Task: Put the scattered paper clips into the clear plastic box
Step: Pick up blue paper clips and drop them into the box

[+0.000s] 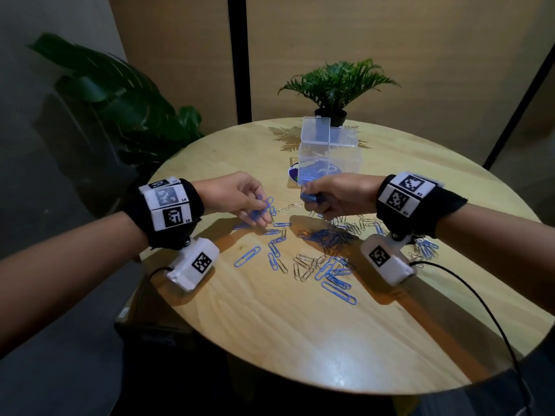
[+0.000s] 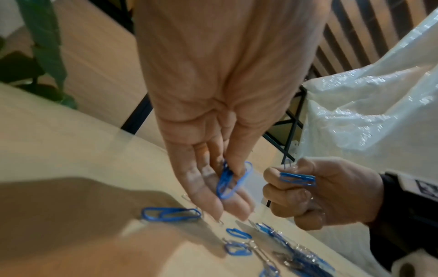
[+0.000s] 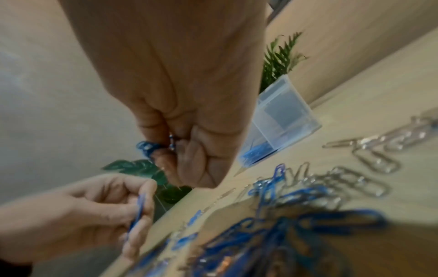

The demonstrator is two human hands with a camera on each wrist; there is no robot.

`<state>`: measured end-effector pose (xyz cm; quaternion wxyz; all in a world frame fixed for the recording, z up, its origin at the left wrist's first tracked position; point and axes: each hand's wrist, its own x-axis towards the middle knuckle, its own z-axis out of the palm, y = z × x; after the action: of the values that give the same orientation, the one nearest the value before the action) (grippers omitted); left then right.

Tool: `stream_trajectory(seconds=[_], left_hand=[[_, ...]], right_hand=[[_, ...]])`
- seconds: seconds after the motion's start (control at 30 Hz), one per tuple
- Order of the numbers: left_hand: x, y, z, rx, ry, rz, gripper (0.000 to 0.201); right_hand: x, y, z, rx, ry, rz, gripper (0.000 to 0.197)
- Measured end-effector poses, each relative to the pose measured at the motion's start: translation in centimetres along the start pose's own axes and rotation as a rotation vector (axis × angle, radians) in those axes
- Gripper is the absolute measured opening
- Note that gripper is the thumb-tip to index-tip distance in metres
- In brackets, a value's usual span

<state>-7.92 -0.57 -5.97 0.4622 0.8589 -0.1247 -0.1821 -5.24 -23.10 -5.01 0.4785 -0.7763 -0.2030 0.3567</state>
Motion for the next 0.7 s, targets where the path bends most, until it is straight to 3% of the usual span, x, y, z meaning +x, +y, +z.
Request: stream_trajectory(seconds=[0.13,0.23,0.3,0.4,0.53,0.7], left_hand=[[0.0,0.9,-0.9,-0.109,0.073,0.006,0.012],[1.6,3.4,-1.9,-0.079,0.210,0.051,0.010],[3.3,5.6,-2.5,-0.125,0.270,0.042,0.009],[6.1,8.2,-3.0,-0.195,0.266,-0.002,0.009],[8.9,9.9,-2.4,-0.162,0.291,-0.042,0.007],[11.2,10.1,-1.4,-0.162,0.330,-0.048,0.025]], right_hand=[[0.1,-1.8,-1.5,0.102,0.200,-0.044,0.032],[1.0,-4.7,-4.3,-0.322,0.529,-0.021,0.032],[2.2,-6.2,-6.0,-0.552,0.642,0.047,0.029],[4.2,-7.1,-7.5,-0.817,0.650,0.154,0.030],[5.5,-7.7,-8.4,-0.743,0.602,0.128,0.021],[5.0,-8.2,-9.5,-0.781,0.746,0.178,0.019]])
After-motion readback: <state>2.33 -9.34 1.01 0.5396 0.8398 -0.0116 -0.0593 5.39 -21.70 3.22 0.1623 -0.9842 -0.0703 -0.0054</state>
